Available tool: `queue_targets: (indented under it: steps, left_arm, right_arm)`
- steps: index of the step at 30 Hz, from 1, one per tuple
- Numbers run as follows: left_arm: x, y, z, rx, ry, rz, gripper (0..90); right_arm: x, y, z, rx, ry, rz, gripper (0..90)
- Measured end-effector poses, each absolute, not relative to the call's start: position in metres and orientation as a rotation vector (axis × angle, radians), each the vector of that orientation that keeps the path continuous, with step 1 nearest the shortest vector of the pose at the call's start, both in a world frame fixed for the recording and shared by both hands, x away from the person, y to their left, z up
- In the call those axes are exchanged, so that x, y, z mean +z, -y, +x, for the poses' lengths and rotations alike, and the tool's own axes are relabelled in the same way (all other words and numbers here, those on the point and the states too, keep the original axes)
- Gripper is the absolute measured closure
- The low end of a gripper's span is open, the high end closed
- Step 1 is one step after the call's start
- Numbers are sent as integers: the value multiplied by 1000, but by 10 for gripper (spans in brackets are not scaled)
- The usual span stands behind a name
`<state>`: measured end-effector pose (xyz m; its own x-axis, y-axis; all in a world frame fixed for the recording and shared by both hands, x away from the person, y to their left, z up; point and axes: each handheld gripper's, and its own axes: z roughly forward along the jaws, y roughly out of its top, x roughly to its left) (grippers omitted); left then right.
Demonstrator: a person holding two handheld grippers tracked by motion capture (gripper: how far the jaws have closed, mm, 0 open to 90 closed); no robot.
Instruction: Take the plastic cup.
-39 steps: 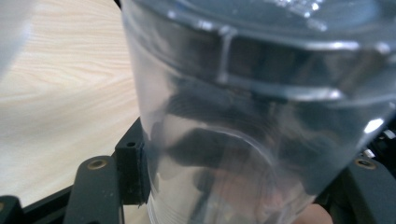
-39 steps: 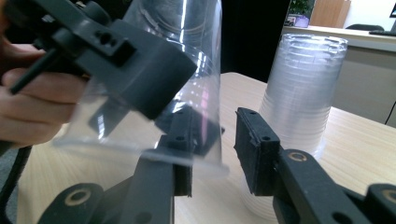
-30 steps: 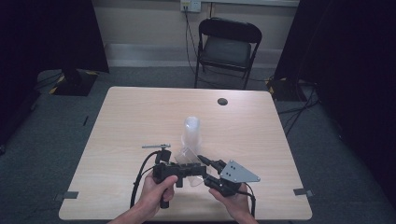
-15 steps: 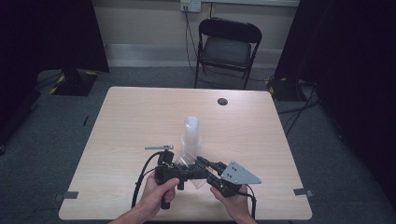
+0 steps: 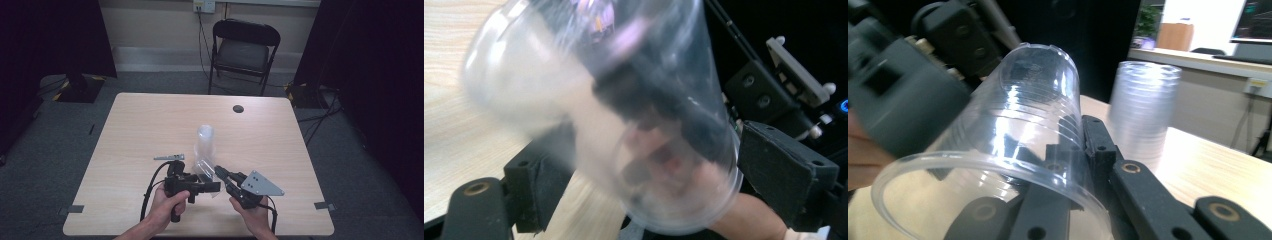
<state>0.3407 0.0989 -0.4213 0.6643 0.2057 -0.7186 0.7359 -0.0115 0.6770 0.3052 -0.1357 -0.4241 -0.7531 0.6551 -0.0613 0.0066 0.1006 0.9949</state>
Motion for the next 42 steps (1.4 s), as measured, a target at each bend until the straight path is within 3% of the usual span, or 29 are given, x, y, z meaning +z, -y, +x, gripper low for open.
queue_targets:
  steps: [16,23,25,27,42]
  left_arm:
    - [-422,-102,342,-337,-777,1665,155]
    - [-424,-104,343,-212,-773,1720,157]
    - [-425,-104,343,-73,-756,1763,161]
    - [-427,-104,344,-25,-746,1780,161]
    - [-430,-106,342,40,-615,1915,182]
  right_arm:
    - [-424,149,313,1663,-1881,732,896]
    - [-425,158,319,1612,-1891,839,897]
    - [-424,161,321,1577,-1903,875,896]
    - [-424,163,322,1568,-1912,907,896]
    - [-421,175,334,1535,-2072,1095,900]
